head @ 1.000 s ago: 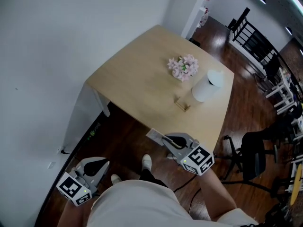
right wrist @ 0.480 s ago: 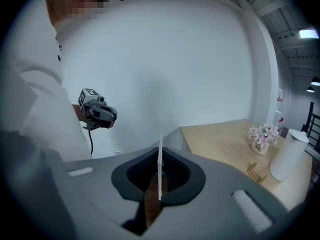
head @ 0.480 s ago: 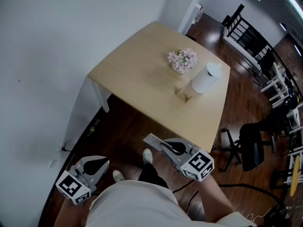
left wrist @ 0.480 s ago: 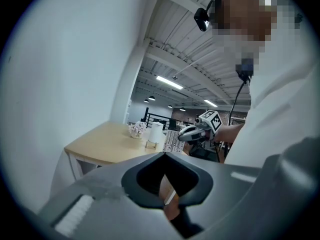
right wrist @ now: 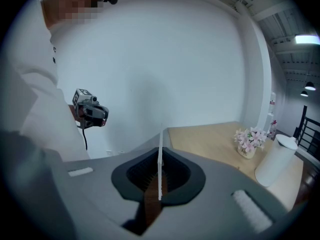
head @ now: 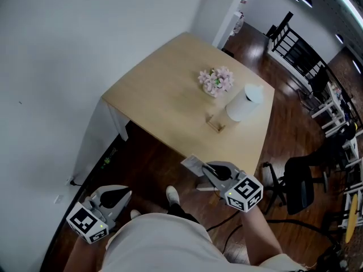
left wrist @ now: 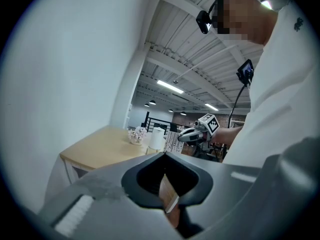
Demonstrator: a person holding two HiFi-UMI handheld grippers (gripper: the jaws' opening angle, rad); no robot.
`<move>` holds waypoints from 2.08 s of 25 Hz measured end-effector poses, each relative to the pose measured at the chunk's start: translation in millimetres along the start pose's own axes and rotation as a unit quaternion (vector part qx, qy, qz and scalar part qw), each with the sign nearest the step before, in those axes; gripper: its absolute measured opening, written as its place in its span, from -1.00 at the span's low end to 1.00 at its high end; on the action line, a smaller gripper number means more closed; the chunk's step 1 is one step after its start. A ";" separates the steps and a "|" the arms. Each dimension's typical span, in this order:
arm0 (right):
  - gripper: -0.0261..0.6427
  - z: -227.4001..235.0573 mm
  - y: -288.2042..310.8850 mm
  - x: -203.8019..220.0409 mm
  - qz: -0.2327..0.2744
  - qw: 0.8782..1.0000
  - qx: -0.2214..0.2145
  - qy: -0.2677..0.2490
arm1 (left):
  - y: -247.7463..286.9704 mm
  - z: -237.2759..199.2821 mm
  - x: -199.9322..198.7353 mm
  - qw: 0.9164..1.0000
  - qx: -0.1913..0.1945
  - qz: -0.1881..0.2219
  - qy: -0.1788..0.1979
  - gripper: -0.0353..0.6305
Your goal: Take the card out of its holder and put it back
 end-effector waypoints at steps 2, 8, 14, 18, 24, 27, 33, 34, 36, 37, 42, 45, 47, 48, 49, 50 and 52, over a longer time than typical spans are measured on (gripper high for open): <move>-0.86 24.6 -2.0 -5.8 0.001 1.000 0.006 -0.002 | 12.8 -2.6 -5.7 1.000 -0.003 0.001 0.001 -0.88; -0.86 100.6 -3.8 -23.3 0.007 1.000 0.020 -0.002 | 50.8 -13.7 -19.9 1.000 -0.020 0.002 0.001 -0.88; -0.86 179.0 4.2 -33.3 0.012 0.999 0.031 0.002 | 87.5 -17.8 -28.1 0.999 -0.035 -0.012 0.000 -0.88; -0.86 230.3 13.2 -34.6 0.014 0.999 0.040 0.010 | 111.1 -24.6 -32.5 0.999 -0.050 -0.020 0.001 -0.88; -0.86 288.5 24.0 -32.1 0.008 0.999 0.043 0.019 | 145.2 -29.0 -40.8 0.997 -0.069 -0.027 -0.003 -0.88; -0.86 309.1 29.1 -28.1 0.004 0.999 0.044 0.024 | 158.5 -28.7 -42.8 0.997 -0.075 -0.031 -0.006 -0.88; -0.86 339.2 38.1 -16.2 -0.005 0.998 0.045 0.037 | 175.3 -26.7 -45.9 0.995 -0.086 -0.043 -0.012 -0.88; -0.86 343.1 39.7 -14.3 -0.005 0.998 0.045 0.040 | 177.7 -26.9 -46.2 0.995 -0.087 -0.045 -0.013 -0.88; -0.86 348.4 42.7 -11.7 -0.006 0.998 0.043 0.044 | 181.5 -27.1 -47.2 0.995 -0.090 -0.048 -0.014 -0.88; -0.86 349.8 44.4 -11.0 -0.006 0.998 0.042 0.046 | 183.1 -27.1 -47.8 0.995 -0.090 -0.049 -0.014 -0.88; -0.86 353.3 52.2 -7.9 -0.010 0.998 0.032 0.053 | 194.6 -28.8 -51.2 0.994 -0.090 -0.053 -0.016 -0.88; -0.86 356.5 54.3 -4.9 -0.012 0.998 0.031 0.056 | 200.4 -29.6 -52.1 0.995 -0.087 -0.055 -0.016 -0.88; -0.86 359.4 54.9 -3.5 -0.012 0.998 0.031 0.058 | 202.6 -30.3 -51.0 0.994 -0.087 -0.057 -0.017 -0.88; -0.86 360.8 54.9 -3.0 -0.012 0.998 0.031 0.059 | 203.1 -30.8 -50.6 0.994 -0.087 -0.058 -0.018 -0.88; -0.86 362.0 54.8 -2.6 -0.012 0.998 0.031 0.059 | 203.3 -31.5 -50.4 0.994 -0.087 -0.059 -0.019 -0.88; -0.86 362.9 54.7 -2.3 -0.013 0.998 0.030 0.060 | 203.4 -32.1 -50.3 0.994 -0.087 -0.060 -0.019 -0.88; -0.86 364.1 55.2 -2.3 -0.014 0.998 0.029 0.059 | 204.4 -33.3 -50.4 0.994 -0.088 -0.062 -0.020 -0.88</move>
Point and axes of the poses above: the fingertips, and each gripper's own axes: y forward along the fingers, z to its right, x out of its underside, the point moved 5 cm from there along -y, backward along the fingers, and after that the axes turned 13 degrees about y, right-handed, at the moved point
